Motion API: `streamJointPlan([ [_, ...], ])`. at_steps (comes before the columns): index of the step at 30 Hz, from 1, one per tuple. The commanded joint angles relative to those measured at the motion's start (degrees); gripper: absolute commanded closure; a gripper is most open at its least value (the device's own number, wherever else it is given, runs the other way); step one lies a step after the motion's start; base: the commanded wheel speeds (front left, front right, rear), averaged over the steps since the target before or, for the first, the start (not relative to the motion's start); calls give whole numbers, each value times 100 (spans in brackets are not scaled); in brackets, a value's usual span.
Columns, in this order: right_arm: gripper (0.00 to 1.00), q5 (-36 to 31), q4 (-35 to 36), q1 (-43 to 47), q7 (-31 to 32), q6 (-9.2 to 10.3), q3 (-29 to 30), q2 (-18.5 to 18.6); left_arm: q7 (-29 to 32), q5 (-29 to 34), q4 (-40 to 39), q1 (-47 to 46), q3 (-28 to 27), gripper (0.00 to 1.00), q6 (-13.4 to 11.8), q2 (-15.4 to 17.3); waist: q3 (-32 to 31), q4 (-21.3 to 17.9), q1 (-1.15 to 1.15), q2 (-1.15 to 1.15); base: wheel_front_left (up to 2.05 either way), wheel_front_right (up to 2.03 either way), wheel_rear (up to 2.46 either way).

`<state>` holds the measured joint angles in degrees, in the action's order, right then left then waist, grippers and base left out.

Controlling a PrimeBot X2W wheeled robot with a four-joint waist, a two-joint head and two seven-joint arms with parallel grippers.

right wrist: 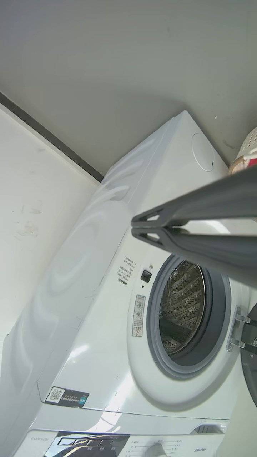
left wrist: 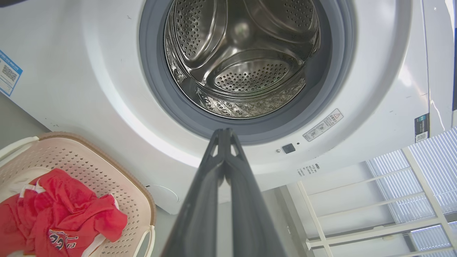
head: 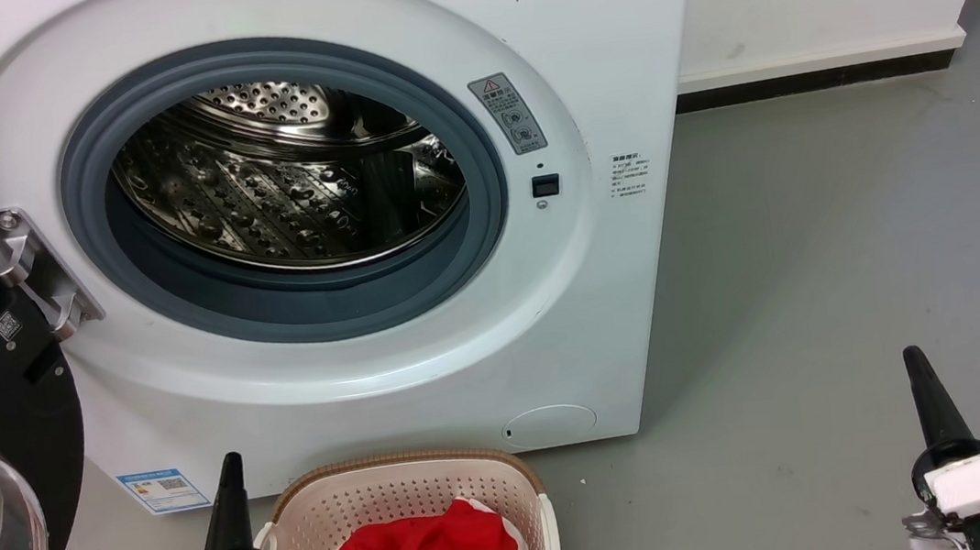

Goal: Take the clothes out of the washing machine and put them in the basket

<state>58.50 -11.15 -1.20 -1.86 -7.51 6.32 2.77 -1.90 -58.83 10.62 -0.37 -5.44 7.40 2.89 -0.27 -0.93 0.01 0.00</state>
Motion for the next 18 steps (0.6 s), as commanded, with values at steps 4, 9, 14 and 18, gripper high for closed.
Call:
streamJointPlan([
  [4,100,354,3,-152,92,1,7,13,84,-348,-6,-161,-15,100,8,22,3,6,0,0,0,0,0],
  [9,100,668,-28,-198,173,2,8,13,166,-660,29,-207,-24,100,9,22,6,13,0,0,0,0,0],
  [14,100,967,-59,-228,248,1,10,14,240,-954,65,-255,-31,100,10,21,10,20,0,0,0,0,0],
  [18,100,1194,-80,-269,302,1,10,13,294,-1183,93,-295,-38,100,10,21,12,26,-1,0,0,0,0],
])
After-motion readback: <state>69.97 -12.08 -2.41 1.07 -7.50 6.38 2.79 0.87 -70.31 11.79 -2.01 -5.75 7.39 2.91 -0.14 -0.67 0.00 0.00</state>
